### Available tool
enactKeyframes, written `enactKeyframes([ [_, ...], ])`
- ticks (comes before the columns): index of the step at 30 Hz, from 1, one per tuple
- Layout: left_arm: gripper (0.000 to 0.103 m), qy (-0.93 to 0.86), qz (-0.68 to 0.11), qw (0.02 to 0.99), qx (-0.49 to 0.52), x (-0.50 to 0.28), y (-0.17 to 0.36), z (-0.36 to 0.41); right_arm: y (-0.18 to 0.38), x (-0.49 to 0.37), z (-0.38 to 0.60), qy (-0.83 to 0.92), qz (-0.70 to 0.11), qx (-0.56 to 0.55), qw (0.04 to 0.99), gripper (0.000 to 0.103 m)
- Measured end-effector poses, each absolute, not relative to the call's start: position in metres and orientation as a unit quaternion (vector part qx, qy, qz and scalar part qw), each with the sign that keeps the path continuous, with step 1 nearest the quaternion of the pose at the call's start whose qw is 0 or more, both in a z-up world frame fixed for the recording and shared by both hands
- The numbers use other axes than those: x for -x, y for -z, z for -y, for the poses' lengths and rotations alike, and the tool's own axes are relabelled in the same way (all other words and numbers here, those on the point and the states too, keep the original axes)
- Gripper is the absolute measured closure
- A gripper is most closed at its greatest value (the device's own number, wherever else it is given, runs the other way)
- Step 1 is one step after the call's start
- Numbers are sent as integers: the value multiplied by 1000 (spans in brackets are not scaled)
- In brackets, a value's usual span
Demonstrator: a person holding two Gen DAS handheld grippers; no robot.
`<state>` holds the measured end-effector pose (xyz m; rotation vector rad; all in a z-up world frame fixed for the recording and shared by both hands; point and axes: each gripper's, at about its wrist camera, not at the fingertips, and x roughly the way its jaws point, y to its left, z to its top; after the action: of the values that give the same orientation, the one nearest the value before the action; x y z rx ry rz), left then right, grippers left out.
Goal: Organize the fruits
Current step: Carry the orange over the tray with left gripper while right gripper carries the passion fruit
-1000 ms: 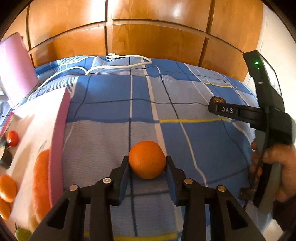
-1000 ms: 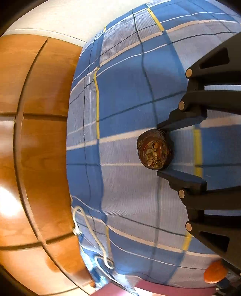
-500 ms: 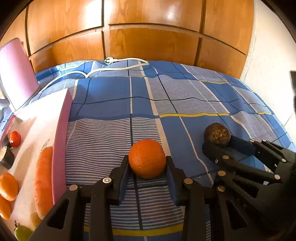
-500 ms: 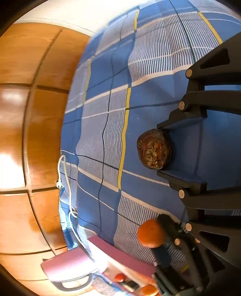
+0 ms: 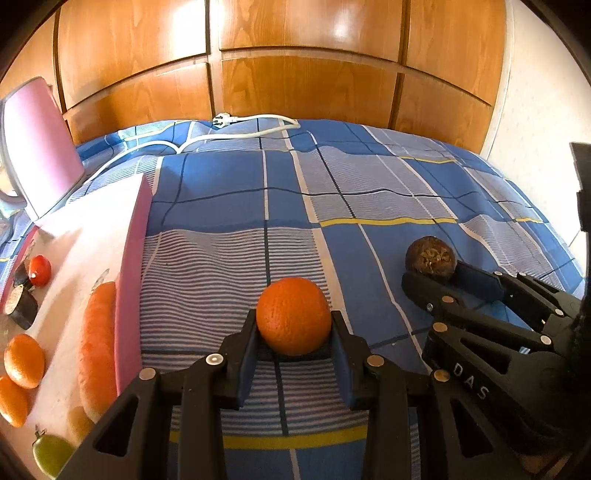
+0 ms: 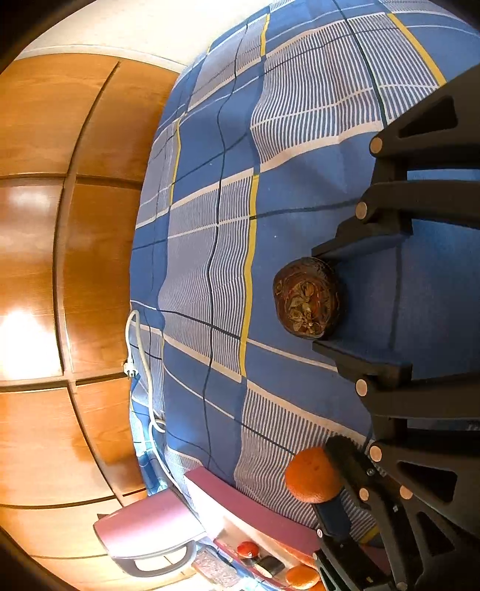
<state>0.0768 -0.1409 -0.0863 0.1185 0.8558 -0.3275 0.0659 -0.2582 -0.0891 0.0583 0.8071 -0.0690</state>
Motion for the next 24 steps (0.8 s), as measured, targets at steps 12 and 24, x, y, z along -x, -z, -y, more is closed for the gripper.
enactKeyframes([
  [12, 68, 156, -417, 893, -65, -61, 81, 131, 86, -46, 254, 47, -393, -21, 918, 60],
  [24, 68, 153, -415, 896, -44, -53, 69, 117, 83, -28, 256, 49, -403, -46, 913, 60],
])
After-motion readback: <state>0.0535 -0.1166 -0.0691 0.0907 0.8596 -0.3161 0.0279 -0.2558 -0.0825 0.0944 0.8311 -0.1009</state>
